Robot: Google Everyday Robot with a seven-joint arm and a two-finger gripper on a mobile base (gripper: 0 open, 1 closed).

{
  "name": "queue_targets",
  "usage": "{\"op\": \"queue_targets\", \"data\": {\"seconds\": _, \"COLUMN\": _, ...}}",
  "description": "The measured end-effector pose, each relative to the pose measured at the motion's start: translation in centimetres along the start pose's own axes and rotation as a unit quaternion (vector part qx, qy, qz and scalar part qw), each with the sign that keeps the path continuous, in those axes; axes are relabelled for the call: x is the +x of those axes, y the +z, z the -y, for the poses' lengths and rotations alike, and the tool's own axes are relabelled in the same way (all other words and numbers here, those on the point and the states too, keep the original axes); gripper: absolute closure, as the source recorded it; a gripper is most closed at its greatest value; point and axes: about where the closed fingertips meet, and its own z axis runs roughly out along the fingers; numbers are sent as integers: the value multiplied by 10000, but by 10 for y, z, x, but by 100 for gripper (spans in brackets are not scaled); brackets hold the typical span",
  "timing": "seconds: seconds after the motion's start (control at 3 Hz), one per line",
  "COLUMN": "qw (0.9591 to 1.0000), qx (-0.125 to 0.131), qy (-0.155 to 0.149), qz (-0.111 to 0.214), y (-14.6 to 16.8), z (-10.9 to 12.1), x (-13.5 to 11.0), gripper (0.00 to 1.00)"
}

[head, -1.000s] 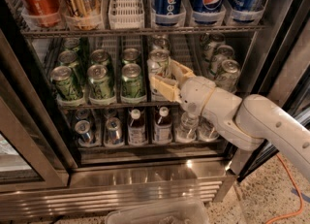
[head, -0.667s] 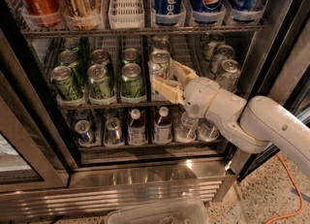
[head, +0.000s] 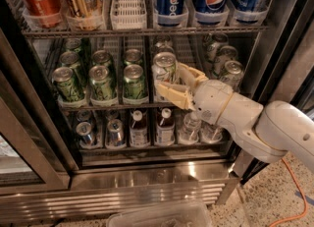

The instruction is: Pick 7up can from middle shelf of fridge

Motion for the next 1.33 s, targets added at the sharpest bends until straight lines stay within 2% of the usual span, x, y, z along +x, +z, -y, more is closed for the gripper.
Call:
{"op": "queue_targets", "data": {"seconds": 0.67, "qw": 9999, "qx": 109, "qy": -84, "qz": 58, "y": -33, "z": -24, "x": -25, "gripper": 100}}
{"op": "queue_targets", "data": {"seconds": 1.0, "qw": 9995, "qx": 289, "qy": -104, "qz": 48, "y": -57, "z": -36, "x": -36, "gripper": 100}}
{"op": "queue_targets", "data": {"seconds": 1.33, "qw": 9995, "qx": 291, "qy": -112, "qz": 61, "y": -57, "z": -37, "x": -37, "gripper": 100}}
